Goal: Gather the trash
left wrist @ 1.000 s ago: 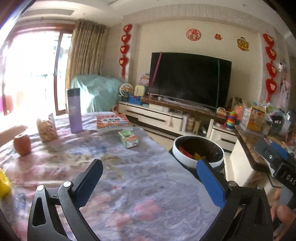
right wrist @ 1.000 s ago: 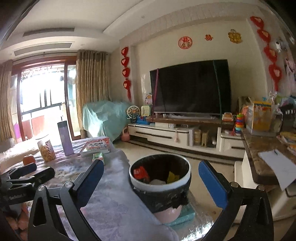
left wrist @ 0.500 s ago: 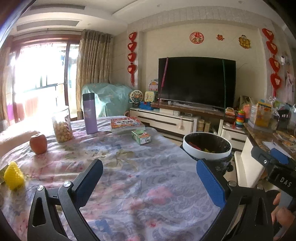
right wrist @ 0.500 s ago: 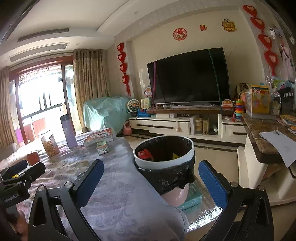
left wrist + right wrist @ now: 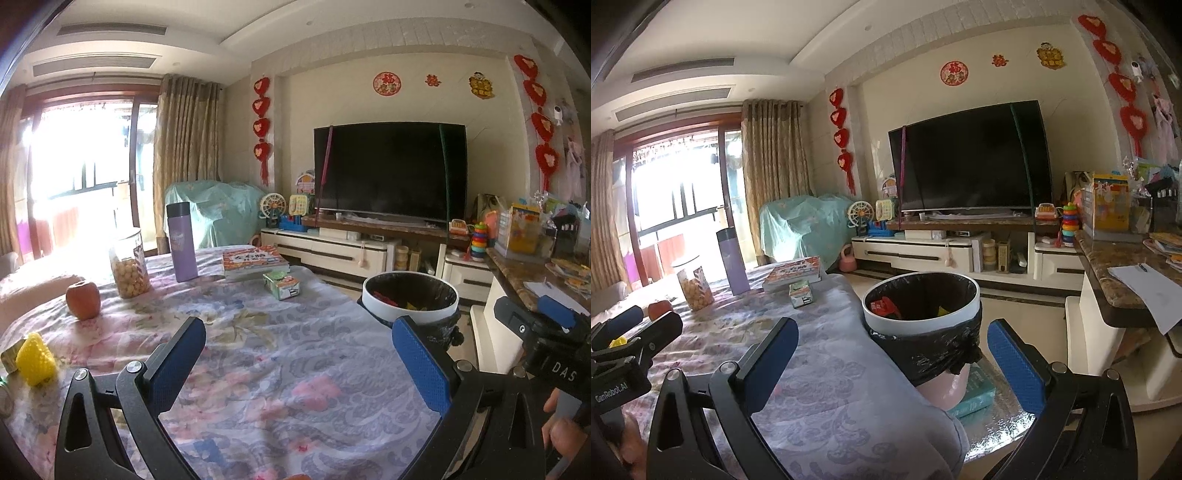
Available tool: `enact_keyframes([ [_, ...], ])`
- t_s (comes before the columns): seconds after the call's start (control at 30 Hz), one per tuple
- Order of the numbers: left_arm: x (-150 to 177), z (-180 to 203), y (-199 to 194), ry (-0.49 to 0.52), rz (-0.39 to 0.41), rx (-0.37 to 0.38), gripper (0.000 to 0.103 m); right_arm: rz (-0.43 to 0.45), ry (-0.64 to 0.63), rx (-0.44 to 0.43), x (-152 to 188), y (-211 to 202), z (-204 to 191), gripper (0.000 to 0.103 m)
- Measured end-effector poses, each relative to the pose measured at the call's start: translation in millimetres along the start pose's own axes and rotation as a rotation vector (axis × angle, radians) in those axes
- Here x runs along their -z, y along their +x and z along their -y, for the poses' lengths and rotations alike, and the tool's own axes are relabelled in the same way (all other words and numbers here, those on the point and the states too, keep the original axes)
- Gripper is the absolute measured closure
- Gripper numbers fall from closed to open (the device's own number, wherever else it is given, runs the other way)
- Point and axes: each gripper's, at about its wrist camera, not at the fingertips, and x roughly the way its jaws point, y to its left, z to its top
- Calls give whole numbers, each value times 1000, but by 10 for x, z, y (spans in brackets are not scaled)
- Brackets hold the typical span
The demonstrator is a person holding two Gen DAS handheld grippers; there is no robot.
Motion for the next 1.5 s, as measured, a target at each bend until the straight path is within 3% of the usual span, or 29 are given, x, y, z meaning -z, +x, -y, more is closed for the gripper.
enact_keyframes([
  [1.5,42,-97,69,-11,-28,7,1,-3,12,-18,-6,-29,-85,0],
])
